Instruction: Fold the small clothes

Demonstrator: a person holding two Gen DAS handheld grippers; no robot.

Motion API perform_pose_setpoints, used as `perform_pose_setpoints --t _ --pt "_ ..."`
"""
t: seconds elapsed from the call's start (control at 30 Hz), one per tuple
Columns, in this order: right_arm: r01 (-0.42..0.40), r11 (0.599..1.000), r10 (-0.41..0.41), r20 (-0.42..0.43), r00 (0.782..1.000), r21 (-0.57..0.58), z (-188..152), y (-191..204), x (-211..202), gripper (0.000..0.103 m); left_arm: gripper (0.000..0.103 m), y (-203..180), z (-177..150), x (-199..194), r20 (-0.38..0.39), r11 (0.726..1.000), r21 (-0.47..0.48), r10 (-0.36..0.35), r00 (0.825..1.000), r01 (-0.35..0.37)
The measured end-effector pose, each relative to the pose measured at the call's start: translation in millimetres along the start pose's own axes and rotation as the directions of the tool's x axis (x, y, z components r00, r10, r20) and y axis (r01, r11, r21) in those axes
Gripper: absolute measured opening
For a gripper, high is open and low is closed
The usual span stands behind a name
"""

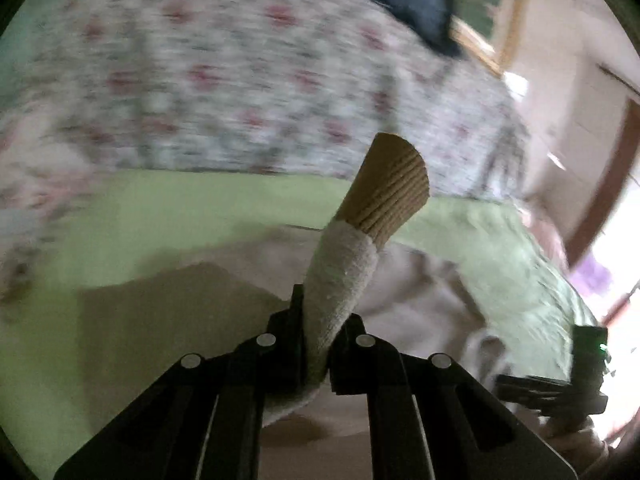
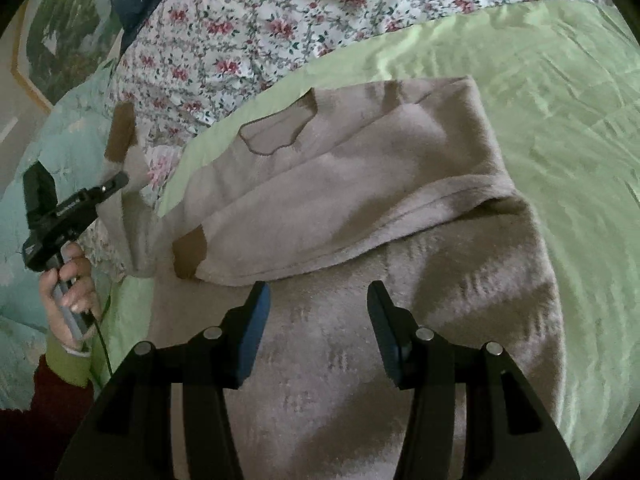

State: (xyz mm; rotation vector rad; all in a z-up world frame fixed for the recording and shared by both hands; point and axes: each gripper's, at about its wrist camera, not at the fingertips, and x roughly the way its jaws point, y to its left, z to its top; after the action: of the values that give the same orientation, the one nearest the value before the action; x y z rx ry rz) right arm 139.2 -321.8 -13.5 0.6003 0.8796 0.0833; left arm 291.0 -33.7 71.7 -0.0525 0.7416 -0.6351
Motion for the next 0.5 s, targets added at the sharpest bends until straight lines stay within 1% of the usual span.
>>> perform_pose_setpoints --t 0.07,0.1,0.17,0.2,0.23,0.3,0.37,0.43,0.47,0.5 --pt "0.011 1.0 -0.011 0.004 1.0 0.01 -2.2 -4.2 -4.1 0.052 0.008 -32.7 -6.2 22.3 -0.032 0.999 0.03 -0.042 0.999 0.043" --pt "0.014 1.0 -0.014 0.006 1.0 0.016 -2.7 -6.3 -5.9 0.052 0.008 -50.5 -9.8 41.7 -0.06 0.997 0.048 -0.061 0.996 0.064" --pt "0.02 0.999 -0.02 0.011 1.0 0.029 -3.7 -12.3 -10.2 0.052 0.008 -70.2 -16.5 66.5 -0.101 0.995 0.072 -0.067 0.993 0.075" --pt "0.024 0.999 -0.025 0.014 1.0 0.037 -4.5 -14.9 -12.2 0.052 0.008 -82.2 -22.0 85.2 -0.136 0.993 0.084 -0.072 0.988 0.084" --pt "0.027 0.999 -0.028 0.016 0.999 0.043 -4.8 -17.3 -13.8 0.052 0.008 -87.9 -28.7 93.7 -0.156 0.992 0.09 -0.07 0.985 0.085" --pt "0.034 0.998 -0.035 0.018 0.999 0.054 -5.5 -21.6 -16.0 0.052 0.01 -93.9 -40.6 121.7 -0.219 0.992 0.102 -0.052 0.974 0.076" --pt "0.038 0.997 -0.039 0.016 0.999 0.064 -6.3 -26.1 -17.2 0.052 0.014 -93.7 -43.8 144.2 -0.262 0.992 0.109 -0.028 0.965 0.058" --pt "0.038 0.996 -0.039 0.011 0.999 0.075 -6.7 -29.8 -17.4 0.052 0.02 -93.1 -52.8 150.0 -0.298 0.991 0.123 -0.012 0.955 0.051" --pt "0.035 0.996 -0.036 0.011 0.999 0.083 -6.6 -31.2 -17.6 0.052 0.034 -92.1 -56.8 148.9 -0.305 0.991 0.125 -0.012 0.952 0.053" --pt "0.033 0.996 -0.035 0.013 0.999 0.089 -6.2 -32.1 -17.7 0.052 0.052 -90.8 -59.9 142.0 -0.302 0.991 0.126 -0.014 0.953 0.055"
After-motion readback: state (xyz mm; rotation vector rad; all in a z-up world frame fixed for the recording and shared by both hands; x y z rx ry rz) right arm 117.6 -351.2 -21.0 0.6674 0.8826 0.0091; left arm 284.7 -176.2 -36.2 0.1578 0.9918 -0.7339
